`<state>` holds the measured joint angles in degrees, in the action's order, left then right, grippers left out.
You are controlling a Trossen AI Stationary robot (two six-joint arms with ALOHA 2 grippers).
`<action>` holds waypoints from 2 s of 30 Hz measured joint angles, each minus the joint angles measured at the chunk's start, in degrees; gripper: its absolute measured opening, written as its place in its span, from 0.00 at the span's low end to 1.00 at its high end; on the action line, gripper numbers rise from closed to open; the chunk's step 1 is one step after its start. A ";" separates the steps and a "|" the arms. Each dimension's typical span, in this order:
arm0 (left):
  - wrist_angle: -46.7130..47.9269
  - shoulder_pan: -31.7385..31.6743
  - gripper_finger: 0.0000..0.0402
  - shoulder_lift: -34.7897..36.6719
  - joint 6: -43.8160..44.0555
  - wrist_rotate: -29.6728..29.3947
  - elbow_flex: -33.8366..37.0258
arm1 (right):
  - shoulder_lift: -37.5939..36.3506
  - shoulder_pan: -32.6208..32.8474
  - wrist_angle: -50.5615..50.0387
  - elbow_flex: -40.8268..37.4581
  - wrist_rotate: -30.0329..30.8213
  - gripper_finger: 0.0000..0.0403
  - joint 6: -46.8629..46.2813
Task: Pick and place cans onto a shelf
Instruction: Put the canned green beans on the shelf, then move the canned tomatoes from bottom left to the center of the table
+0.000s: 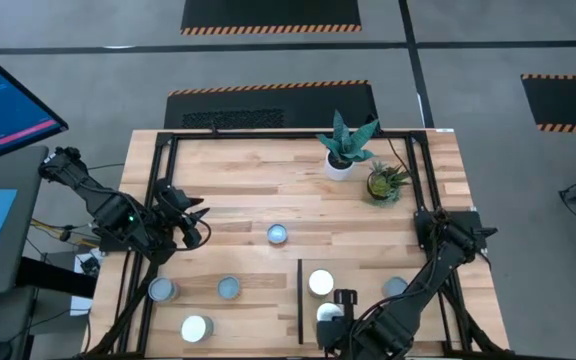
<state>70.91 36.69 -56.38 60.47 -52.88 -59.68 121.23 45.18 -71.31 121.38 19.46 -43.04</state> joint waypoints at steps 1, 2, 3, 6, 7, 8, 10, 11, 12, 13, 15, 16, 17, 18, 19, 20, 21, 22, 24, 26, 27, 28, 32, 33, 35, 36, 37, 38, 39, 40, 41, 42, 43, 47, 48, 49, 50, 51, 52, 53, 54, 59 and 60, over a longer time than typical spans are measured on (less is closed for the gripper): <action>0.00 0.00 0.31 0.01 0.00 0.00 0.00 | 0.00 -0.11 0.35 0.00 0.00 0.00 0.89; 0.00 0.00 0.31 0.00 0.00 0.00 0.00 | 0.00 -0.27 0.59 0.00 0.00 0.00 1.38; 0.00 0.00 0.31 0.00 -0.02 0.00 0.00 | 0.00 -0.35 0.62 0.00 0.00 0.00 1.53; 0.00 0.00 0.31 0.00 -0.04 0.02 0.00 | 0.00 -0.85 0.51 0.00 0.05 0.00 1.71; 0.02 0.00 0.31 0.02 -0.03 0.00 0.00 | 0.00 -1.07 0.59 0.00 0.09 0.00 2.12; 0.02 0.00 0.31 0.00 -0.02 0.01 0.00 | 0.00 -1.16 0.85 0.00 0.08 0.00 2.77; 0.02 0.00 0.31 0.00 -0.04 0.02 0.00 | 0.34 -1.48 2.21 0.01 0.08 0.00 3.81; 0.04 0.00 0.31 0.02 -0.03 0.02 0.00 | 0.85 -1.84 3.01 0.11 -0.04 0.00 4.13; 0.02 0.00 0.31 0.02 -0.04 0.02 0.00 | 1.28 -1.96 3.12 0.06 -0.03 0.00 4.28; 0.04 0.00 0.31 0.00 -0.04 0.02 0.00 | 1.74 -1.88 2.81 -0.08 -0.48 0.00 4.27; 0.05 0.00 0.31 0.02 -0.04 0.02 0.00 | 2.63 -1.84 2.76 -0.07 -1.79 0.00 4.19; 0.03 0.00 0.31 0.01 -0.04 0.02 0.00 | 2.75 -1.91 2.89 -0.07 -2.39 0.00 4.13; 0.04 0.00 0.31 0.00 -0.04 0.02 0.00 | 2.81 -1.88 2.95 -0.07 -2.48 0.00 3.95; 0.06 0.00 0.31 0.01 -0.04 0.02 0.00 | 2.82 -1.77 2.88 -0.07 -2.44 0.00 3.44; 0.04 0.00 0.31 0.02 -0.04 0.03 0.00 | 2.82 -1.73 2.86 -0.07 -2.40 0.00 2.68; 0.04 -0.02 0.31 0.02 -0.04 0.11 0.00 | 2.82 -1.85 2.84 -0.06 -2.38 0.00 2.09; 0.06 -0.02 0.31 0.00 -0.14 0.11 0.00 | 2.82 -1.91 2.86 -0.04 -2.38 0.00 1.68; 0.05 0.00 0.31 0.02 -0.49 0.11 0.00 | 2.82 -1.94 2.86 -0.04 -2.40 0.01 1.62; 0.04 0.00 0.31 0.01 -1.31 0.13 0.00 | 2.74 -1.97 2.86 -0.04 -2.73 0.01 1.61; 0.06 -0.02 0.31 0.02 -1.36 0.13 0.00 | 2.71 -1.99 2.91 -0.04 -3.06 0.03 1.50; 0.04 0.00 0.31 0.02 -1.36 0.13 0.00 | 2.69 -2.00 2.91 -0.04 -3.04 0.04 1.48; 0.04 0.00 0.31 0.02 -1.36 0.13 0.00 | 2.69 -2.00 2.91 -0.04 -3.02 0.06 1.46; 0.04 -0.01 0.31 0.02 -1.36 0.14 0.00 | 2.69 -2.00 2.90 -0.04 -3.04 0.12 1.46; 0.04 -0.01 0.31 0.01 -1.36 0.14 0.00 | 2.69 -2.00 2.87 -0.04 -3.04 0.14 1.46; 0.04 0.00 0.31 0.01 -1.36 0.15 0.00 | 2.69 -2.00 2.88 -0.04 -3.04 0.16 1.44; 0.04 0.00 0.31 0.00 -1.36 0.15 0.00 | 2.69 -2.00 2.88 -0.04 -3.02 0.17 1.44; 0.04 0.00 0.31 0.02 -1.36 0.15 0.00 | 2.69 -2.00 2.88 -0.04 -3.02 0.19 1.44; 0.04 -0.01 0.31 0.01 -1.36 0.15 0.00 | 2.69 -2.00 2.86 -0.04 -3.02 0.20 1.44; 0.04 0.00 0.31 0.01 -1.36 0.15 0.00 | 2.69 -2.00 2.86 -0.04 -3.02 0.21 1.42; 0.04 0.00 0.31 0.02 -1.36 0.17 0.00 | 2.69 -2.00 2.86 -0.04 -3.02 0.22 1.42; 0.04 0.00 0.31 0.02 -1.36 0.17 0.00 | 2.69 -2.00 2.87 -0.04 -3.02 0.22 1.40; 0.04 0.00 0.31 0.02 -1.36 0.17 0.00 | 2.69 -2.00 2.86 -0.04 -3.02 0.23 1.41; 0.04 0.00 0.31 0.02 -1.36 0.17 0.00 | 2.69 -2.00 2.82 -0.02 -3.02 0.24 1.42; 0.04 0.00 0.31 0.02 -1.36 0.15 0.00 | 2.64 -1.94 0.49 2.36 -3.04 0.25 1.42; 0.04 0.00 0.31 0.01 -1.36 0.14 0.00 | 2.58 -1.94 -0.55 3.11 -3.04 0.25 1.42; 0.04 0.00 0.31 0.01 -1.36 0.13 0.00 | 2.58 -1.94 -1.82 3.91 -3.04 0.25 1.42; 0.04 0.00 0.31 0.02 -1.36 0.13 0.00 | 2.58 -1.91 -3.20 4.70 -3.04 0.25 1.42; 0.04 0.00 0.31 0.00 -1.36 0.13 0.00 | 2.58 -1.84 -4.44 5.50 -3.04 0.25 1.42; 0.04 0.00 0.31 0.01 -1.36 0.13 0.00 | 2.58 -1.83 -5.71 6.31 -3.04 0.25 1.33; 0.04 -0.02 0.31 0.00 -1.36 0.29 0.00 | 2.57 -1.83 -6.90 6.99 -3.06 0.25 0.92; 0.02 -0.02 0.31 0.02 -1.36 1.16 0.00 | 2.56 -1.83 -8.41 7.60 -3.04 0.25 -0.04; -2.39 -0.02 0.31 -0.10 -3.15 11.73 0.00 | 2.55 -1.72 -18.86 11.61 -3.13 0.25 -9.57; -4.26 -0.02 0.31 -0.24 -4.28 13.72 0.00 | 2.36 -1.72 -19.19 11.76 -3.05 0.25 -10.11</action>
<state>66.65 36.67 -56.62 56.19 -39.16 -59.68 123.59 43.46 -90.50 133.14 16.41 -53.16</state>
